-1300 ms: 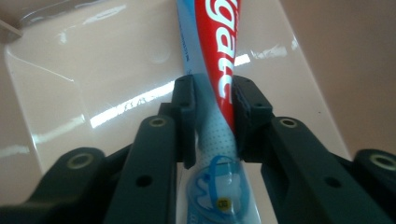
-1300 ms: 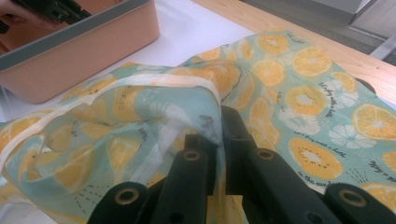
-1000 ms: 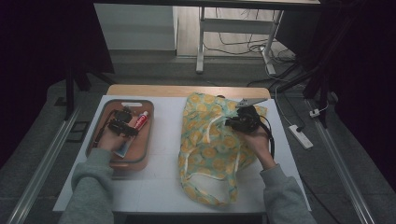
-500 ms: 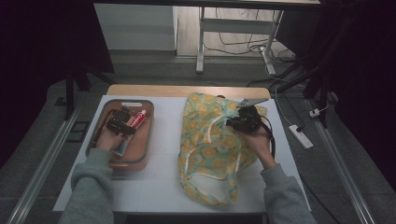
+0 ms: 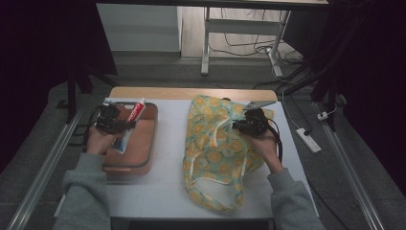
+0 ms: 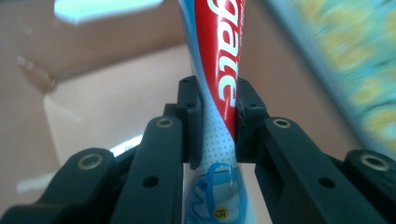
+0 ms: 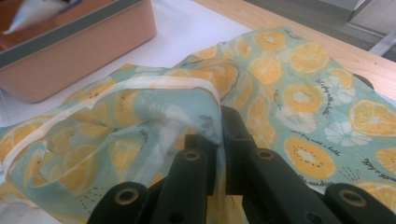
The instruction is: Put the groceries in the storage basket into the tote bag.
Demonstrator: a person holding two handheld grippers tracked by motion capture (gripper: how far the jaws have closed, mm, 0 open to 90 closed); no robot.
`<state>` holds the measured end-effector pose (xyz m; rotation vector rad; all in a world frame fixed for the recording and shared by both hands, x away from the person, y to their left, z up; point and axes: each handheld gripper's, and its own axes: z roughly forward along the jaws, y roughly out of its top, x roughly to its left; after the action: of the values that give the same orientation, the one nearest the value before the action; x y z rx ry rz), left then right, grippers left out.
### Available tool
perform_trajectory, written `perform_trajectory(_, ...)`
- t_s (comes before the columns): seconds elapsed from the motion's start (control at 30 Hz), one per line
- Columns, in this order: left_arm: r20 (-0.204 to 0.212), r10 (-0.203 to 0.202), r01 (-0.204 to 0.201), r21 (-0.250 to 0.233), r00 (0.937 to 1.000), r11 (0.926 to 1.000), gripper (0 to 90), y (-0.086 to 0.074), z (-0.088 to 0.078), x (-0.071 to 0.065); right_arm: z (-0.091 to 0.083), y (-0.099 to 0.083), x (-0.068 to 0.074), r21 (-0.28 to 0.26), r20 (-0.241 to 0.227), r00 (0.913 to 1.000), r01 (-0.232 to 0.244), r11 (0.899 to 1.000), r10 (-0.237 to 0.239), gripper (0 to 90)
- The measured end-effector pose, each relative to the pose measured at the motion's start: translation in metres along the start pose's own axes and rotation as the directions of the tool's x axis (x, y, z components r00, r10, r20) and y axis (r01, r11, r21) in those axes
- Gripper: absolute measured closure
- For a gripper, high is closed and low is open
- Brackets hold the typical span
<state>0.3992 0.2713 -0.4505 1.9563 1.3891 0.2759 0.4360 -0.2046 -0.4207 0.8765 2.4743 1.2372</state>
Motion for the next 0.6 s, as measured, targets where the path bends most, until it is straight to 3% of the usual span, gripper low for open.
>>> perform_trajectory(0.07, 0.035, 0.006, -0.004, -0.032, 0.9994, 0.9995, 75.9, 0.002, -0.007, -0.003, 0.000, 0.000, 0.000, -0.001, -0.001, 1.0000, 0.001, 1.000, -0.001, 89.0)
perform_trajectory(0.23, 0.074, 0.014, -0.008, -0.088, 0.9971, 0.9961, 76.0, 0.005, -0.020, -0.008, 0.000, 0.000, 0.000, -0.002, -0.001, 1.0000, 0.001, 1.000, -0.001, 88.9)
perform_trajectory(0.37, 0.121, 0.039, -0.024, -0.121, 0.9919, 0.9923, 76.0, 0.007, -0.027, -0.015, 0.000, 0.000, 0.000, -0.004, 0.001, 1.0000, 0.000, 1.000, 0.000, 89.0)
perform_trajectory(0.47, 0.164, 0.076, -0.051, -0.149, 0.9835, 0.9875, 75.9, 0.010, -0.033, -0.027, 0.000, 0.000, 0.000, -0.005, 0.001, 1.0000, 0.000, 1.000, 0.000, 88.9)
perform_trajectory(0.6, 0.226, 0.130, -0.091, -0.177, 0.9655, 0.9801, 76.0, 0.013, -0.038, -0.046, 0.001, -0.001, 0.000, -0.003, -0.002, 1.0000, -0.002, 1.000, 0.002, 89.0)
